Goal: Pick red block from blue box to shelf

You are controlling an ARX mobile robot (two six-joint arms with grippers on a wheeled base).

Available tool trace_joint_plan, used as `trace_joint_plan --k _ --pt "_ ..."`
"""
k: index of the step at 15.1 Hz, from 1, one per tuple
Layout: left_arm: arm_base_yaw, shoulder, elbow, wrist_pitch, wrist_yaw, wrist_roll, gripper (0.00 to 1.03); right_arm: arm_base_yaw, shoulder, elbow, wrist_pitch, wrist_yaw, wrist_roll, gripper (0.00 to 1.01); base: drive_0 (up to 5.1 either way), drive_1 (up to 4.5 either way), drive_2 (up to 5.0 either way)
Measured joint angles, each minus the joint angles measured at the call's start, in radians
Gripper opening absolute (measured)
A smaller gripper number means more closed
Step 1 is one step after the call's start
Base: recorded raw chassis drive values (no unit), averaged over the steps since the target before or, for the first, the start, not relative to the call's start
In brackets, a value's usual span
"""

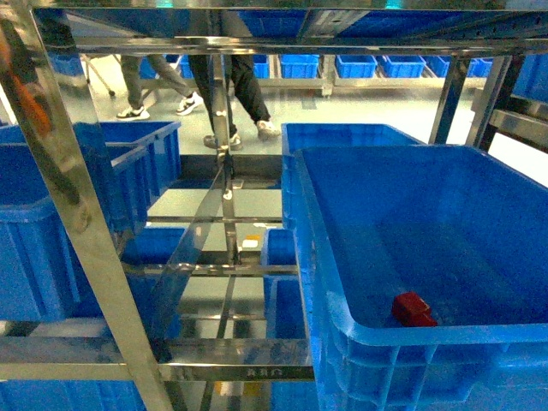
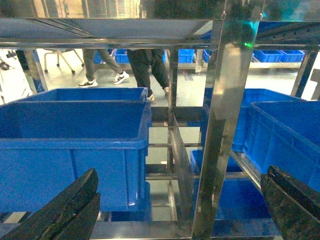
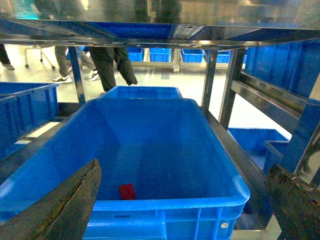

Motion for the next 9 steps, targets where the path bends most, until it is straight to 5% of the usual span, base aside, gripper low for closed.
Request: trace_joint_plan --k 9 --pt "0.000 0.000 0.000 0.000 0.000 0.000 0.98 0.000 0.000 0.000 0.000 0.000 0.000 0.98 0.0 0.00 0.0"
